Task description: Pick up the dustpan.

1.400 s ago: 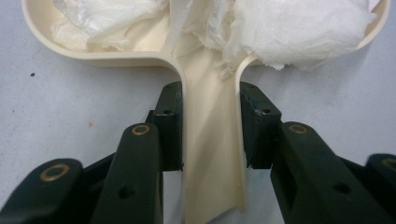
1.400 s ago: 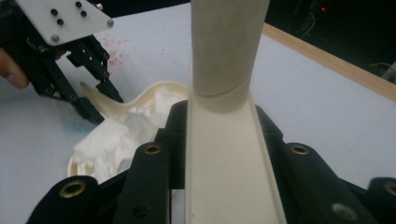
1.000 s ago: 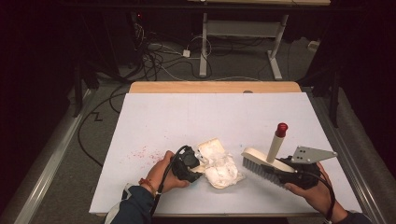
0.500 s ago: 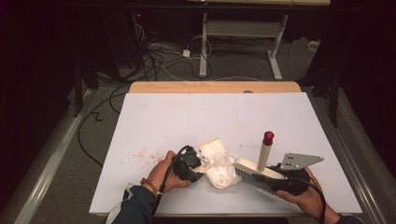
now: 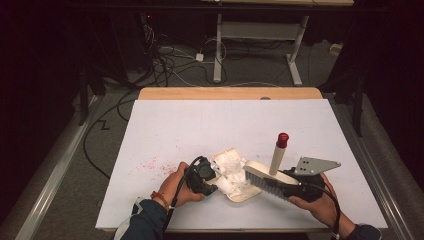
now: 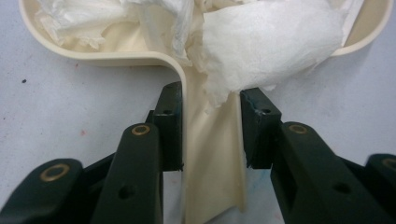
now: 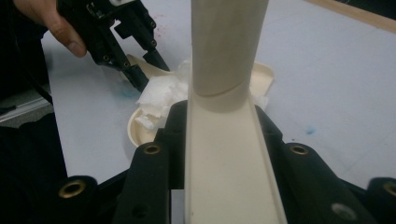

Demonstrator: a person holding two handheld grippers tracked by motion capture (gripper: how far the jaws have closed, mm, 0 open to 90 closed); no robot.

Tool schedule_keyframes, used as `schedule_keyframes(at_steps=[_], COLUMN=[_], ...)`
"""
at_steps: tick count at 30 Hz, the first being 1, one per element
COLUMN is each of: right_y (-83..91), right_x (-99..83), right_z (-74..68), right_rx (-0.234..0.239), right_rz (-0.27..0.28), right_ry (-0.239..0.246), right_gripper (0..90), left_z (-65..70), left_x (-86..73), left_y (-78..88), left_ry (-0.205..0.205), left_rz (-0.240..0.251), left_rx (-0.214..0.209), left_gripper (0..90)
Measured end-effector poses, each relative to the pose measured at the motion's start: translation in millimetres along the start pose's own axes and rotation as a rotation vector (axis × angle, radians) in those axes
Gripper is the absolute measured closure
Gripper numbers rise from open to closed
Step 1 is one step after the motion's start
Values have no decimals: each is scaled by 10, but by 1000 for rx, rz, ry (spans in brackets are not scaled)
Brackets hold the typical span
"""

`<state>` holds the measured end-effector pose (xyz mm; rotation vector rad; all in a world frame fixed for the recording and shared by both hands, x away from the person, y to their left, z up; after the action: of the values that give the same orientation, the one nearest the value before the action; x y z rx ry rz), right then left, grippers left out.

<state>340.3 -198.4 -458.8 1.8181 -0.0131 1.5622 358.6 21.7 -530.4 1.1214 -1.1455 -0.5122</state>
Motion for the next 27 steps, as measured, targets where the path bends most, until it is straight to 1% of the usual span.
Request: schedule_keyframes(at_steps=[1,3,5,8,11,13,15,16,18,20,21,23,24,25,26,27], right_y=[28,79,127,199,233,241,238,226,189,146,121,77,59,36,25,17], right_x=[6,25,44,73,75,74,84,84,69,40,12,-56,-79,-110,-120,-123], right_z=[11,34,41,77,114,137,126,102,45,7,6,9,7,7,6,13], right_rx=[4,-8,0,-27,-30,-45,-35,-32,-21,-30,-53,-78,-78,-80,-92,-120], right_rz=[4,16,24,31,26,26,28,24,5,-28,-50,-92,-100,-113,-118,-121], right_ry=[-3,-7,-11,-2,-10,-14,-18,-12,9,46,76,122,123,133,149,182], right_gripper=[681,681,681,681,681,681,681,681,681,681,681,681,681,681,681,681], left_z=[1,0,1,-1,-3,-4,-5,-4,-4,0,4,6,8,8,8,6], left_x=[-1,0,3,6,6,6,4,3,1,-3,-4,-8,-10,-11,-11,-11], left_y=[2,5,10,13,11,10,5,3,2,2,4,5,5,5,6,7], left_ry=[0,0,-1,-1,-3,-3,-6,-5,-5,-6,-4,-5,-5,-6,-8,-10], left_rz=[0,0,0,0,-3,-2,-5,-5,-5,-6,-6,-6,-6,-7,-7,-7], left_rx=[0,0,2,0,0,-1,0,-1,-2,-2,-2,-2,-3,-3,-3,-2], left_gripper=[626,626,626,626,626,626,626,626,626,626,626,626,626,626,626,626])
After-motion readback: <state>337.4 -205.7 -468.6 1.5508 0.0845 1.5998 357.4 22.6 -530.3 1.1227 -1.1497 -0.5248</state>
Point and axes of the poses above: each handheld gripper's, and its own axes: y roughly backward along the jaws, x roughly out of its top, z roughly to its right, the point moved 8 cm from there along -y, roughly forward along the jaws, and after that the axes turned 2 degrees about z, right-handed, at the moved point
